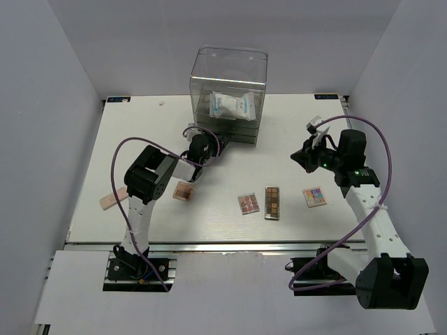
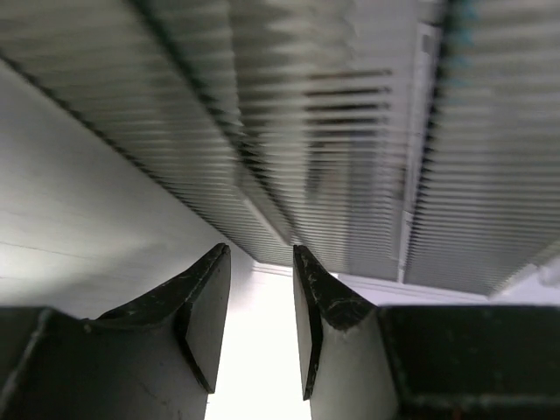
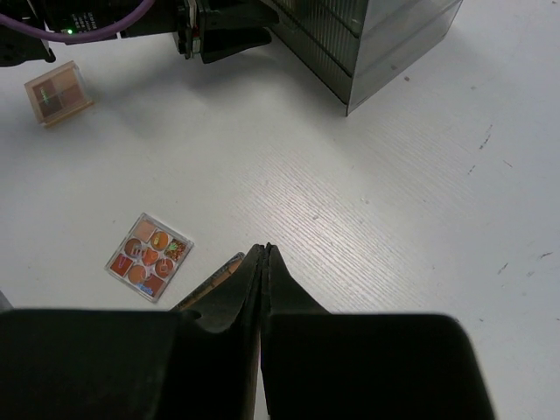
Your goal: Organize the makeup
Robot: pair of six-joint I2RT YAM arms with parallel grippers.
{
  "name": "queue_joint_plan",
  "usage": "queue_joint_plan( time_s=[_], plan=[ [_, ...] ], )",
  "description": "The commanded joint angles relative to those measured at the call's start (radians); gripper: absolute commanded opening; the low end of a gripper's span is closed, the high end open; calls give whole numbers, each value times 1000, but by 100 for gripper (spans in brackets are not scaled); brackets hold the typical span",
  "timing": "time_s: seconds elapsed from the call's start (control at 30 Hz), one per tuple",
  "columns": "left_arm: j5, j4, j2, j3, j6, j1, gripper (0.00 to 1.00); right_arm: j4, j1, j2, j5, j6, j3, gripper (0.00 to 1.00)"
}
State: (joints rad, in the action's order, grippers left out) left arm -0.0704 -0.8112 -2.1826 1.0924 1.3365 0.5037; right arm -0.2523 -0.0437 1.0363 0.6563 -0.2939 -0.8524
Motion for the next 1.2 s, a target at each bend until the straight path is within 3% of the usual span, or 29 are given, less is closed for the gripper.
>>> queue_joint_plan(
  time_s=[0.0, 0.4, 0.7, 1.03, 1.17],
  plan=[
    [-17, 6, -2, 31, 10, -11, 44, 41, 13, 8, 48, 27, -10, 0],
    [-58, -3, -54, 64, 24, -33, 42, 8, 24, 11, 57, 18, -22, 0],
    [-49, -83, -80, 17, 85, -44, 2, -4, 25, 8, 57, 12, -10, 0],
    [20, -236, 16, -198, 99, -42, 0, -27, 27, 10, 39, -11, 26, 2],
    [44, -298, 108, -352, 84, -31, 0, -65, 27, 19, 28, -37, 42, 11]
  ],
)
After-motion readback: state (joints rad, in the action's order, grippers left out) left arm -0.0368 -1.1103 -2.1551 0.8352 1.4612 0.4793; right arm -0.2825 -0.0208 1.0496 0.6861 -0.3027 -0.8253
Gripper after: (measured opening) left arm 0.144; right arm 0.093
